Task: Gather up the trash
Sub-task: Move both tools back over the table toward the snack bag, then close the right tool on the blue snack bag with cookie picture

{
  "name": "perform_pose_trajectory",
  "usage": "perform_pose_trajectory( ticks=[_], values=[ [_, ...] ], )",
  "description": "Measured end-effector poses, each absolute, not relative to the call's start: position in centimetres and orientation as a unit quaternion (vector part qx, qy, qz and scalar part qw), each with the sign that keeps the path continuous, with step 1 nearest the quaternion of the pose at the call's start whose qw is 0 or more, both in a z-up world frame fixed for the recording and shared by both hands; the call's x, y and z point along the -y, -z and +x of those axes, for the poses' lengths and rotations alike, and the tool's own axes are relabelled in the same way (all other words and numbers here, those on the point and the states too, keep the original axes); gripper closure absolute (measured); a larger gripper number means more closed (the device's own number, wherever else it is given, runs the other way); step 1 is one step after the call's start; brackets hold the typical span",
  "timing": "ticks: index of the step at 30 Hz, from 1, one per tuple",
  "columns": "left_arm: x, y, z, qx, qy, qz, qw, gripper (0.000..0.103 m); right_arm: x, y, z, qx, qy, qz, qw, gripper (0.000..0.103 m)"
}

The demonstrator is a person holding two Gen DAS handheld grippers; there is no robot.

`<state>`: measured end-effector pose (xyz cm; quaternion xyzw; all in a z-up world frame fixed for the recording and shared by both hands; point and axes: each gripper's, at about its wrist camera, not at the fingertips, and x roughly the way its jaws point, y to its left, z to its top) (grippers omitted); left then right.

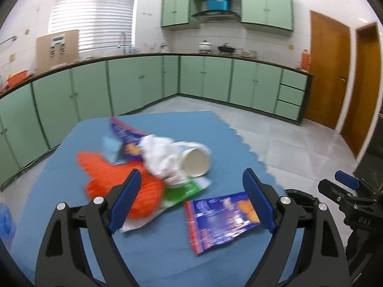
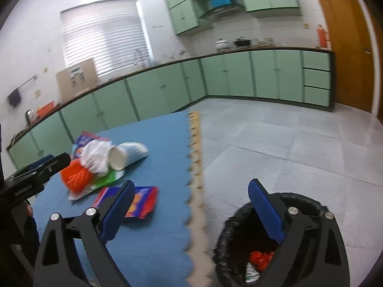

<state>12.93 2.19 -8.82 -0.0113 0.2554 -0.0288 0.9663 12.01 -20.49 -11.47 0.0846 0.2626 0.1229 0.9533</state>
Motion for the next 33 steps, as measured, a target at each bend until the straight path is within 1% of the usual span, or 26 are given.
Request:
perform_pose_trajectory(
  ticks=[11, 24, 30, 33],
  values=[
    [-5.2, 11.4, 11.8, -0.278, -0.006, -0.007, 0.961, 0.02, 15.1, 13.9, 11.9, -0.288, -0.154, 0.021, 0.945, 0.011],
    [-6.0, 11.9, 11.9, -0.281, -0.017, -0.014, 0.96, 0.02, 14.8, 16.0, 12.6, -0.308, -0.141, 0.007, 0.941, 0.013],
    [-6.0, 12.2, 12.2, -0.285, -0.019, -0.015, 0.958, 0.02, 14.3, 16.4, 13.5, -0.311, -0.141, 0.002, 0.94, 0.017],
    [-6.1, 12.4, 12.4, -0.287, -0.021, -0.016, 0.957, 0.02, 14.1, 16.7, 13.9, -0.316, -0.148, 0.004, 0.937, 0.022]
  ],
)
